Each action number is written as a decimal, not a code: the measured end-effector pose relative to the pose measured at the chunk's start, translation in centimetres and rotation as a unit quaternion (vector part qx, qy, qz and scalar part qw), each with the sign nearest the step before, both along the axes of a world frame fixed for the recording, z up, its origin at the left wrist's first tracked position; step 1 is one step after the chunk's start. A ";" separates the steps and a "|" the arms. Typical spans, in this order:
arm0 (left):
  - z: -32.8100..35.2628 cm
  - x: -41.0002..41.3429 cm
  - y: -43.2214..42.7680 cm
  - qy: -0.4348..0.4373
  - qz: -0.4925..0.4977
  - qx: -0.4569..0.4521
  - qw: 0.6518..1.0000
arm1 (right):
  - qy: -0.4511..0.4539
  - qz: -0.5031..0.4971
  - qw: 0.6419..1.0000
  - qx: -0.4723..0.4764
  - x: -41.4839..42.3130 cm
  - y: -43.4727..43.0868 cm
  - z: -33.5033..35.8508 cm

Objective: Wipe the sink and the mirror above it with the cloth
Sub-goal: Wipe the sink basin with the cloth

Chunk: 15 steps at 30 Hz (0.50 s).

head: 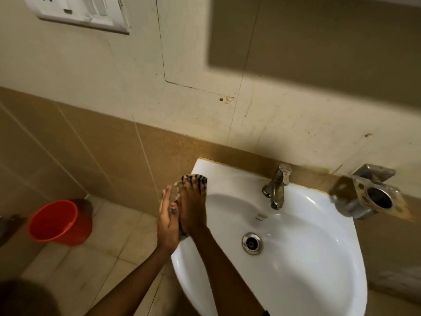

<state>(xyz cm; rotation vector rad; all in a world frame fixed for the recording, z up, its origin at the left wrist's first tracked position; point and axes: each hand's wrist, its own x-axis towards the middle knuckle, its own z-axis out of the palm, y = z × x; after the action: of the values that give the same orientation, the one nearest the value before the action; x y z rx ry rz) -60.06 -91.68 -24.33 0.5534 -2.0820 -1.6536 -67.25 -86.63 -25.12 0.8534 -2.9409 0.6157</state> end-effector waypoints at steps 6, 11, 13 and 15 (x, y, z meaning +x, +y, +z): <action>1.1 2.0 -1.6 -0.064 -0.041 0.161 0.984 | -0.061 0.019 0.998 0.020 9.7 1.2 -1.1; 1.5 -0.4 -2.1 -0.218 -0.040 0.034 0.974 | -0.201 0.031 0.979 0.007 15.6 8.1 1.8; 1.3 -1.1 -1.0 -0.225 -0.070 -0.047 0.971 | -0.193 0.025 0.980 0.035 17.1 11.7 2.8; 0.5 -1.3 0.3 -0.216 -0.070 -0.109 0.968 | -0.147 0.014 0.986 0.080 18.0 15.7 3.1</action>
<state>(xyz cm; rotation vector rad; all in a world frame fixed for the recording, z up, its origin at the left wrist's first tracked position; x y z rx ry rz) -61.34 -91.33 -23.81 0.7604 -2.6305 -1.4444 -49.24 -70.91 -22.03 0.8871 -3.2877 0.5548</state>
